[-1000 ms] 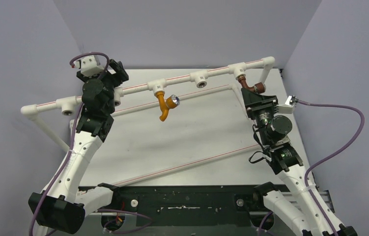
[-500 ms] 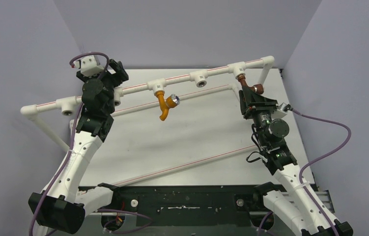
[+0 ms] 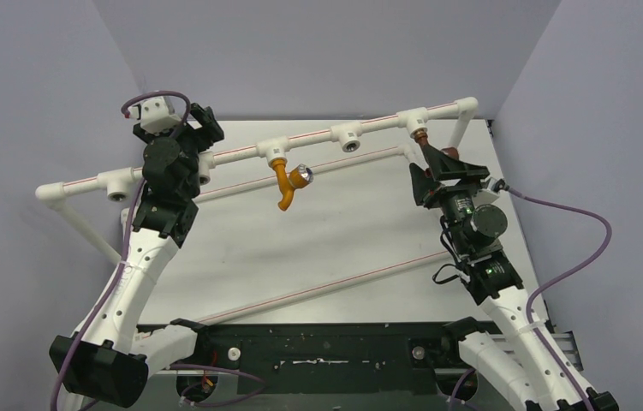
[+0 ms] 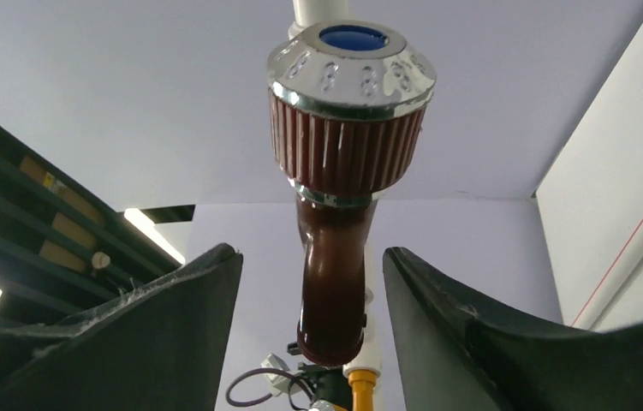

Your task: Install the water faucets

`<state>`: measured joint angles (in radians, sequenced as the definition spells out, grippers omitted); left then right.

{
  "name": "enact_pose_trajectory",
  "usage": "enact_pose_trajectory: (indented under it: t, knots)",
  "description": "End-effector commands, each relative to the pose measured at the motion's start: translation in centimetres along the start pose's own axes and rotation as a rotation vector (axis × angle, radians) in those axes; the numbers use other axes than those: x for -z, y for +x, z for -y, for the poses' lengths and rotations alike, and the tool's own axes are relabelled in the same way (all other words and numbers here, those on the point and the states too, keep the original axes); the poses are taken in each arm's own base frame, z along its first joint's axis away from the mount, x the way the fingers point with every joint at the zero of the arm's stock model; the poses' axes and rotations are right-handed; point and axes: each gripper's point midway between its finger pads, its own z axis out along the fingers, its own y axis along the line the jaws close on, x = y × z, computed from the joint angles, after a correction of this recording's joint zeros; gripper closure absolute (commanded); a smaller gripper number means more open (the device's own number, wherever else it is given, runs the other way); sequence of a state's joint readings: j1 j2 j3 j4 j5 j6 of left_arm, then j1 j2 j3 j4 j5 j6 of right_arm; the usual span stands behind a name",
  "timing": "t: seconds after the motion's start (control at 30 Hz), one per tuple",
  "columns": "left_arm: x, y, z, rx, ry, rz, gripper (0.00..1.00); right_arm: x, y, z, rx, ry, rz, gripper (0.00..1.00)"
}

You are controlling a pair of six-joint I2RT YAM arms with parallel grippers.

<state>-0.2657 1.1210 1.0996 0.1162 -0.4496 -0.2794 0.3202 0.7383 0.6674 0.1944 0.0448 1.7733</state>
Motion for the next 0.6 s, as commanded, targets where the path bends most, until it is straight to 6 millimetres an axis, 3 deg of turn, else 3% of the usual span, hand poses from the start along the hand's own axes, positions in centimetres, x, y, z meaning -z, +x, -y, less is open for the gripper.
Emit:
enact_pose_trajectory:
  t: [0.0,0.07,0.2,0.37,0.57]
  knots:
    - [2.0,11.3,-3.5,-0.179,-0.076,-0.355,0.23,1.5,1.5,-3.1,0.038,-0.066,-0.076,0.3]
    - [2.0,11.3,-3.5,-0.177,-0.075,-0.355,0.22,1.9,1.5,-2.8,0.076,-0.049,-0.076,0.2]
    - [2.0,11.5,-3.4,-0.178,-0.074,-0.361,0.22,3.1,1.2,-2.0,0.158,-0.016,-0.072,0.1]
    - [2.0,11.5,-3.4,-0.176,-0.074,-0.36,0.22,4.6,0.8,-1.4,0.329,0.037,-0.07,0.08]
    - [2.0,11.5,-3.4,-0.176,-0.071,-0.359,0.22,6.3,-0.8,-2.4,0.716,0.089,-0.034,0.1]
